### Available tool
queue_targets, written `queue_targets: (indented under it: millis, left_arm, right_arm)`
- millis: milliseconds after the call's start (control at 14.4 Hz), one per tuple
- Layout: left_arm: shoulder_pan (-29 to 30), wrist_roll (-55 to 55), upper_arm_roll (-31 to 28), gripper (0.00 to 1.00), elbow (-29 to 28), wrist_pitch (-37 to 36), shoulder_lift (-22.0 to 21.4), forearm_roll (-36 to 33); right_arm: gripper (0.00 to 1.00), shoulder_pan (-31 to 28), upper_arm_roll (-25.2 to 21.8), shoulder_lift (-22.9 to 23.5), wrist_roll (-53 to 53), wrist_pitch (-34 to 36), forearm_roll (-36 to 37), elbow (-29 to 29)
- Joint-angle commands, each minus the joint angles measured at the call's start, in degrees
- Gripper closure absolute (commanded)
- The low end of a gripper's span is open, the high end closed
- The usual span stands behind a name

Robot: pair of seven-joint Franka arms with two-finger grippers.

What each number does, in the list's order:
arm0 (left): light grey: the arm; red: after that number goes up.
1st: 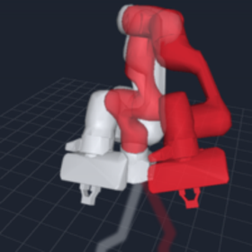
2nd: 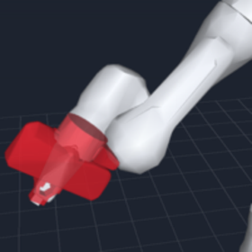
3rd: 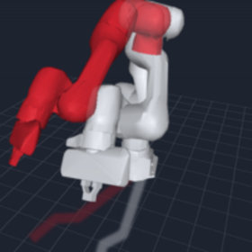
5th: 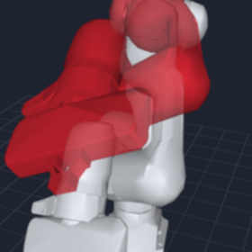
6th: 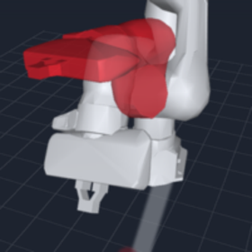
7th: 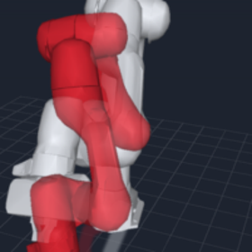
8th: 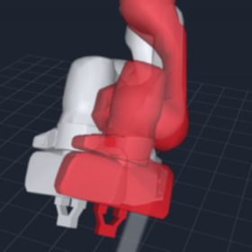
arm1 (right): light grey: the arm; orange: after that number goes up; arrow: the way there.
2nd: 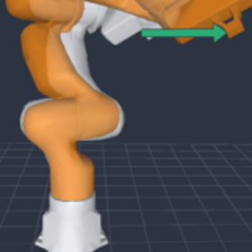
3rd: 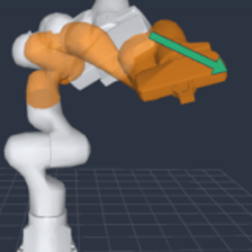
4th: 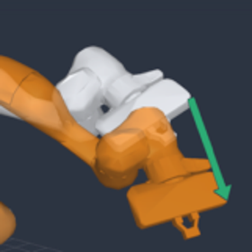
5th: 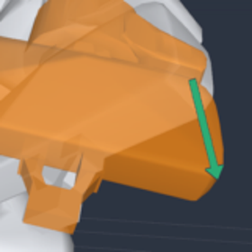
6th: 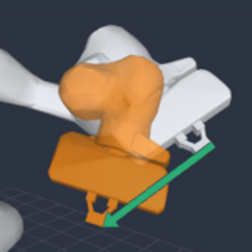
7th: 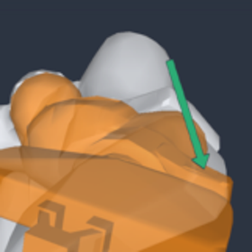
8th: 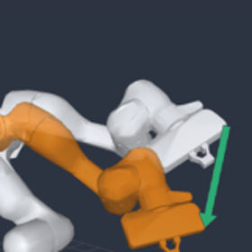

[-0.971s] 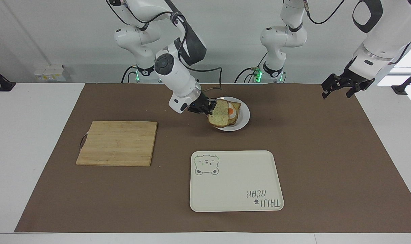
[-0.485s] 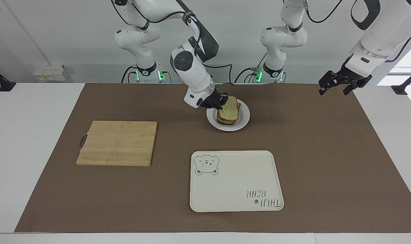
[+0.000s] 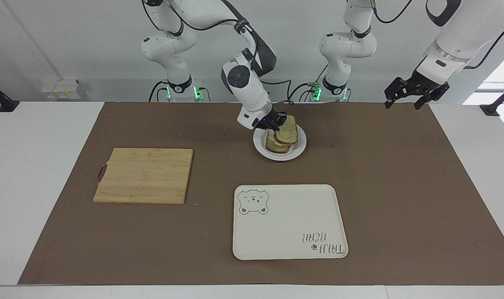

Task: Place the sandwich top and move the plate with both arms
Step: 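Carry the bread slice with the right gripper onto the egg toast, then release the bread with the right gripper while the left gripper reaches the plate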

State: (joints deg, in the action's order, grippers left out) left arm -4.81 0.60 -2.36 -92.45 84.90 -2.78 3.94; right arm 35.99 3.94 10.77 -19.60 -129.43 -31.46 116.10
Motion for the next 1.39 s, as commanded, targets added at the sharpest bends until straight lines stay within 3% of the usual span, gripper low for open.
queue_targets:
  millis: [0,485,555,624,693,901,1109,1318]
  left_arm:
    - [0.15,1.15,-0.37,0.00,-9.14,6.14,-4.33,4.04]
    - [2.88,12.40,-1.16,0.00,-18.99,13.10,-5.39,15.47]
    - [2.79,13.28,-1.16,0.00,-20.30,13.97,-5.31,17.23]
    - [2.79,14.24,-1.16,0.00,-21.01,15.72,-4.87,19.77]
    - [2.79,15.47,-1.16,0.00,-21.80,16.17,-4.52,21.27]
    - [3.49,20.66,-1.16,0.00,-25.23,18.45,-4.16,27.07]
    - [3.40,22.77,-1.16,0.00,-27.08,19.87,-3.20,30.06]
    - [2.53,27.34,-1.16,0.00,-33.04,24.07,-3.20,34.02]
  right_arm:
    - [1.00,-0.21,-0.16,-0.92,2.02,-1.61,-1.68,2.81]
    - [1.00,-0.21,-0.25,0.48,2.46,-3.37,-1.68,3.96]
    - [0.85,-0.39,-0.25,0.48,2.55,-3.19,-1.68,3.96]
    - [0.31,-0.91,-0.42,0.66,2.72,-2.76,-1.50,3.87]
    - [0.00,-1.35,-0.60,0.92,2.98,-2.75,-0.54,3.69]
    - [0.00,-3.63,-0.95,1.80,3.07,-3.11,4.28,1.77]
    - [0.00,-9.51,-0.95,0.31,3.51,-1.88,13.15,0.45]
    - [0.00,-14.70,-0.95,-0.48,3.51,2.59,21.41,-3.24]
